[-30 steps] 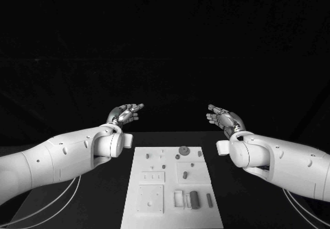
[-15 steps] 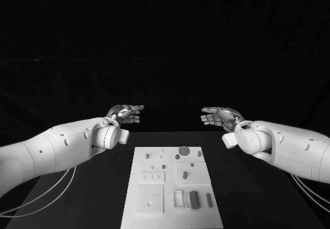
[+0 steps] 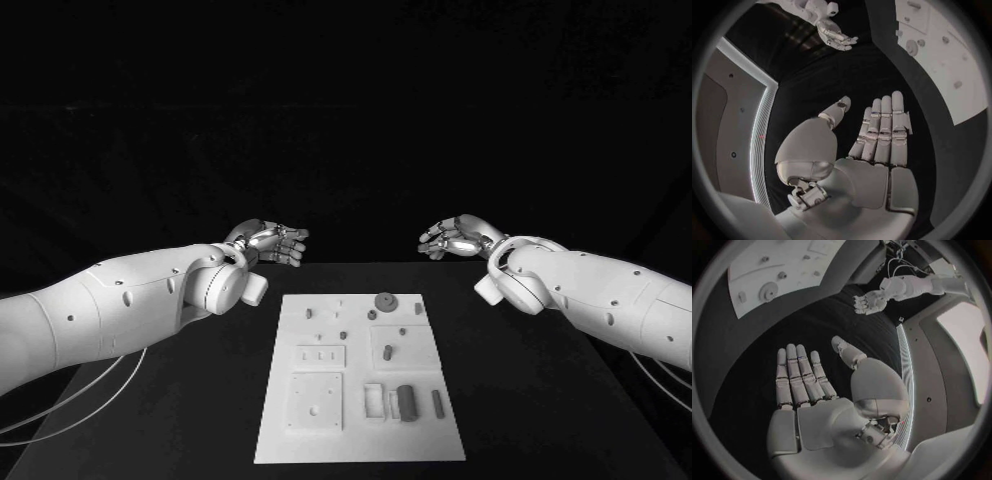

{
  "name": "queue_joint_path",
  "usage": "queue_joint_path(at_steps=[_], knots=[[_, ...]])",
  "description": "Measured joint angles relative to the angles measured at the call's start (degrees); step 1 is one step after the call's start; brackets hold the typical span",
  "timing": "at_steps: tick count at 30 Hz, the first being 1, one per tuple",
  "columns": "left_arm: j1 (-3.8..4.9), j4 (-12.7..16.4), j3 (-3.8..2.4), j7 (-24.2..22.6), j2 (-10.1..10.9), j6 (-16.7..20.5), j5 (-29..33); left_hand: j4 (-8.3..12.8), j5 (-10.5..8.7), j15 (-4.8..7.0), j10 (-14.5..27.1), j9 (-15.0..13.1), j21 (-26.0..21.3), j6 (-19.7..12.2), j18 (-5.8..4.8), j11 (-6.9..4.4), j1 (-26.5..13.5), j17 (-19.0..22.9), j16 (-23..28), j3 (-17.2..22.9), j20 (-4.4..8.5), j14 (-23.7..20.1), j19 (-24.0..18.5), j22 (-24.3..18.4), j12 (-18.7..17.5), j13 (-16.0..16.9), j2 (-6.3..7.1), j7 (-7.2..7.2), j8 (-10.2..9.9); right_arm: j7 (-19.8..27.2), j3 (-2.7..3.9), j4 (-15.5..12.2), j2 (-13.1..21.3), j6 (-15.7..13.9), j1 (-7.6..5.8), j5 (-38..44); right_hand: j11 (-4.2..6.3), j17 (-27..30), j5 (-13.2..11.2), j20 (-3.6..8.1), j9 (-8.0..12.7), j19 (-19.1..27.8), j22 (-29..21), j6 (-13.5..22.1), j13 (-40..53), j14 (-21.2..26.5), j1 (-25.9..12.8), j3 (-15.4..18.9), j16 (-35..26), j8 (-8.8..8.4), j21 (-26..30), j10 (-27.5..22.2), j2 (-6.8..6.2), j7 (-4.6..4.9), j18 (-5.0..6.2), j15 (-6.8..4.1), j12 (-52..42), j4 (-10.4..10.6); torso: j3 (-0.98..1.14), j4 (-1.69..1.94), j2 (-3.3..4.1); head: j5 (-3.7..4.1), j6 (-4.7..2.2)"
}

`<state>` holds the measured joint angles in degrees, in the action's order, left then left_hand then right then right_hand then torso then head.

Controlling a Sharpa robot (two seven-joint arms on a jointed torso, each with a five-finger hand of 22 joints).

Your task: Assemble the parts on the task board

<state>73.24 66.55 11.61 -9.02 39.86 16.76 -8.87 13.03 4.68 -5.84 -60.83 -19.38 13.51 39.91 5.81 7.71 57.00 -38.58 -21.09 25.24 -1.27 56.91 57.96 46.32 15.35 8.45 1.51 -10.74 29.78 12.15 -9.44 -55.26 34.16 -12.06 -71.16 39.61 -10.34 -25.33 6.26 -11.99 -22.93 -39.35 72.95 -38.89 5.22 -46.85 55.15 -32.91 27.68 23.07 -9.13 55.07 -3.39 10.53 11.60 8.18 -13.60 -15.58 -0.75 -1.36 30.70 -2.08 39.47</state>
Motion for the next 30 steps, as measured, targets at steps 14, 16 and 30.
queue_joint_path(at_steps=[14,16,30], knots=[[0.08,4.16,-0.26,-0.6,1.27,-2.38,-4.71,2.17,-0.3,2.37,-4.43,-1.16,2.5,2.13,-0.09,-2.23,-2.43,-5.6,-2.14,-3.55,2.83,3.5,4.04,2.66,0.86,3.18,1.06,-0.16,-0.54,-4.81,0.03,-0.05,-1.56,-0.99,0.09,18.85,8.45,-24.69,1.12,10.74,1.08,-30.96,2.0,-5.21,33.15,-23.1,2.51,4.62,32.72,-2.0,-22.06,17.07,-1.45,-2.0,2.1,-12.26,-34.52,-0.79,-0.24,1.26,2.05,0.59,-0.45],[0.12,5.29,-0.27,-0.78,1.9,-2.57,-5.1,2.4,-0.3,2.67,-5.0,-1.33,2.88,2.51,-0.33,-2.39,-2.43,-6.37,-2.39,-3.77,3.22,3.81,4.43,3.14,1.08,3.88,1.06,0.03,-0.71,-5.5,0.03,0.09,-2.31,-0.96,0.09,20.83,9.12,-27.53,1.11,11.44,1.08,-31.18,2.0,-5.46,38.52,-23.19,2.73,4.72,37.11,-2.18,-26.94,15.73,-1.67,-2.27,2.11,-12.38,-39.92,-0.89,-0.3,1.59,2.58,0.69,-0.46],[1.98,13.02,-0.43,-1.82,4.98,-2.81,-6.38,2.71,-0.29,2.87,-5.01,-1.72,3.11,2.52,-0.85,-2.4,-2.73,-8.29,-2.4,-4.09,3.31,4.0,4.52,4.0,1.07,5.53,0.76,0.04,-1.21,-8.42,0.05,0.48,-4.77,-1.11,0.15,30.94,9.72,-32.36,1.39,13.85,0.39,-29.56,2.0,-6.32,47.51,-23.37,2.72,3.22,47.34,-3.23,-41.69,14.72,-1.67,-2.04,0.7,-12.21,-50.11,-1.04,-0.85,3.55,5.66,1.46,0.05]])
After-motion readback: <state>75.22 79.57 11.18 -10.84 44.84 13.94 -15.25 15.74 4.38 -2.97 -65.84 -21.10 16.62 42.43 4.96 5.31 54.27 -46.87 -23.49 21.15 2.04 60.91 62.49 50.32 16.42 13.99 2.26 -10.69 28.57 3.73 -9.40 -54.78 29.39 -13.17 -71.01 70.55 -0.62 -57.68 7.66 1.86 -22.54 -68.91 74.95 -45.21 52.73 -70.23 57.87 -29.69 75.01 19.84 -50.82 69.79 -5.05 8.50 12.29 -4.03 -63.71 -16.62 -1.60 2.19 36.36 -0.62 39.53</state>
